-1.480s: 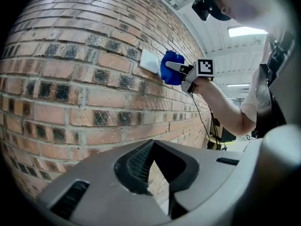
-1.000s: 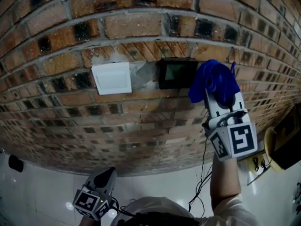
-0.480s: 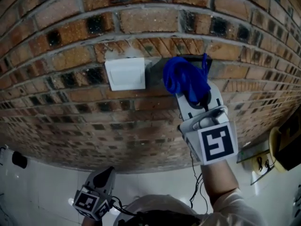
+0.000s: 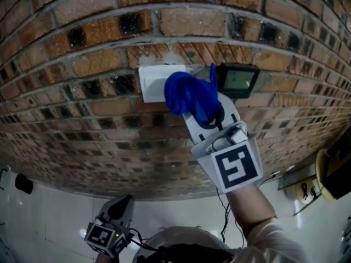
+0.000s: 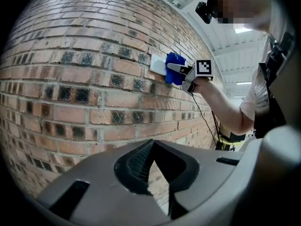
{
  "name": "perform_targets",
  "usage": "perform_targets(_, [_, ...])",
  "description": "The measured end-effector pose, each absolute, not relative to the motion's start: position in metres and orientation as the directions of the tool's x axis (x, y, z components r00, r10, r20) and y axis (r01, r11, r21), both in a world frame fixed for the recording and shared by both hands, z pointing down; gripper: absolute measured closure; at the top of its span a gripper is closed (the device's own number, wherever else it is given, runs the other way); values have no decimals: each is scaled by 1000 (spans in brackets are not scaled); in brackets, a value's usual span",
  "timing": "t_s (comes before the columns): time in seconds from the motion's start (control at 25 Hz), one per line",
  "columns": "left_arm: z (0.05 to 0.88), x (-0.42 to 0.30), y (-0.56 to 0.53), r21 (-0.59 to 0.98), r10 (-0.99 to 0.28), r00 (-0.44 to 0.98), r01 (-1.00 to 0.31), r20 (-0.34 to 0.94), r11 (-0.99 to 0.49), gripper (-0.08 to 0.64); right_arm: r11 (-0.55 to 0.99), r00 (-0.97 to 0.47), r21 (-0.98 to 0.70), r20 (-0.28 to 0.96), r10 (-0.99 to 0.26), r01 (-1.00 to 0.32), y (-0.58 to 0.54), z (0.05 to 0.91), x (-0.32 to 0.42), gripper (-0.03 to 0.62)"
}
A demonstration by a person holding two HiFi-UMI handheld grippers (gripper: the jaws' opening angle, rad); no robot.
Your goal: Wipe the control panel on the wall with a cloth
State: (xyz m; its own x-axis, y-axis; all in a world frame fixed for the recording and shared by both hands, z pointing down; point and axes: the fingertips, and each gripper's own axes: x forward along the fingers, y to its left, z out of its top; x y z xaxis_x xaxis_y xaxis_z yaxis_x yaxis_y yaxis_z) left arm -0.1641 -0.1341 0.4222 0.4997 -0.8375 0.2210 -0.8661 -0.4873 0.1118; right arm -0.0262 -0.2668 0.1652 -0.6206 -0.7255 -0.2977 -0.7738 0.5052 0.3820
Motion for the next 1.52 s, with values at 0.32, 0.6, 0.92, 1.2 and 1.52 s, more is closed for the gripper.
perform_targets(0.32, [424, -144, -145, 109, -801, 556, -830, 221, -546, 558, 297, -456, 407, -381, -804, -864, -237, 142, 79, 503])
perform_targets(0.6, [422, -124, -145, 111, -782, 585, -810, 216, -575, 558, 192, -333, 361, -384, -861, -913, -265, 141, 144, 503])
perform_targets(0.92, [423, -135, -138, 117, -807, 552, -833, 210, -540, 559, 308, -452, 399, -342, -824, -864, -267, 150, 82, 503])
perform_targets(1.2, [427, -152, -128, 126, -830, 512, -859, 221, -497, 559, 434, -568, 412, -296, -767, -801, -269, 162, 6, 503])
perform_targets(1.52, [430, -166, -121, 125, -842, 487, -873, 232, -471, 559, 491, -605, 375, -308, -734, -786, -269, 165, -25, 503])
